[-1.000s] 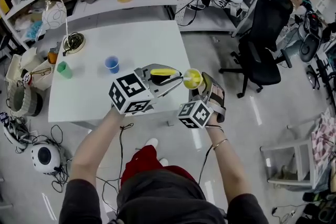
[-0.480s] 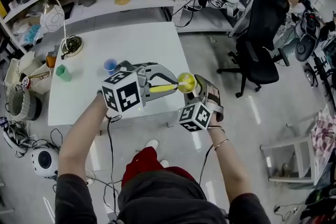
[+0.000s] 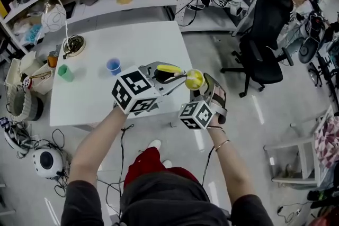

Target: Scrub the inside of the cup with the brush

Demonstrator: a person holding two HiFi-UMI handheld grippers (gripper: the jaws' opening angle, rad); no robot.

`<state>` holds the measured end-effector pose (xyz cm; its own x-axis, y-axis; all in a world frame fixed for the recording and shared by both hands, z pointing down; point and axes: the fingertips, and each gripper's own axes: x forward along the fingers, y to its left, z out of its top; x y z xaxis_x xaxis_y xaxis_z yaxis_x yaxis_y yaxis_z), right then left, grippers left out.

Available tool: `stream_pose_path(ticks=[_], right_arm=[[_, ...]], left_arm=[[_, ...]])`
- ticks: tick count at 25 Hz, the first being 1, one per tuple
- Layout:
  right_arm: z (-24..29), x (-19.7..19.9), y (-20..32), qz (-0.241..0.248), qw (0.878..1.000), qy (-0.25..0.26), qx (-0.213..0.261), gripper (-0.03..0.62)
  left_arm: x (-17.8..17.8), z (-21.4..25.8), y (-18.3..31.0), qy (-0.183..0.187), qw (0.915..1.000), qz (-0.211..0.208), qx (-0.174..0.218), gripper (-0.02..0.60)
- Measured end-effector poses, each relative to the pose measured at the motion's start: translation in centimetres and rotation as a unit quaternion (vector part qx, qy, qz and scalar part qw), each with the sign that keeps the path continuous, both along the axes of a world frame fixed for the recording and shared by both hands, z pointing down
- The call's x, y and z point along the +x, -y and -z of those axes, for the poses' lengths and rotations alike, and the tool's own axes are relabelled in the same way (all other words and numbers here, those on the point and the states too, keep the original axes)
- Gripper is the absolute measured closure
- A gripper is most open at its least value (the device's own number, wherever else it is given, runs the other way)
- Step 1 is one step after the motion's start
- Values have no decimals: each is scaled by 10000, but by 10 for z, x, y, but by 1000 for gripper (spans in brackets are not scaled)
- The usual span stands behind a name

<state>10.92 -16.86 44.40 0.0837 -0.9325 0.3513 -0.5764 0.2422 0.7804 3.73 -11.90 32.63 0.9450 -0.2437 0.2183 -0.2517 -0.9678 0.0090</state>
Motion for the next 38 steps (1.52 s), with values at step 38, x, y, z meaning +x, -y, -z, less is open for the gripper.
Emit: stream_pose_path(ticks=[38], right_arm=[[-12,4,1,125,9993,175,-312,355]], left_arm=[[10,-22,-19,1709,9625,-1219,1717,537]])
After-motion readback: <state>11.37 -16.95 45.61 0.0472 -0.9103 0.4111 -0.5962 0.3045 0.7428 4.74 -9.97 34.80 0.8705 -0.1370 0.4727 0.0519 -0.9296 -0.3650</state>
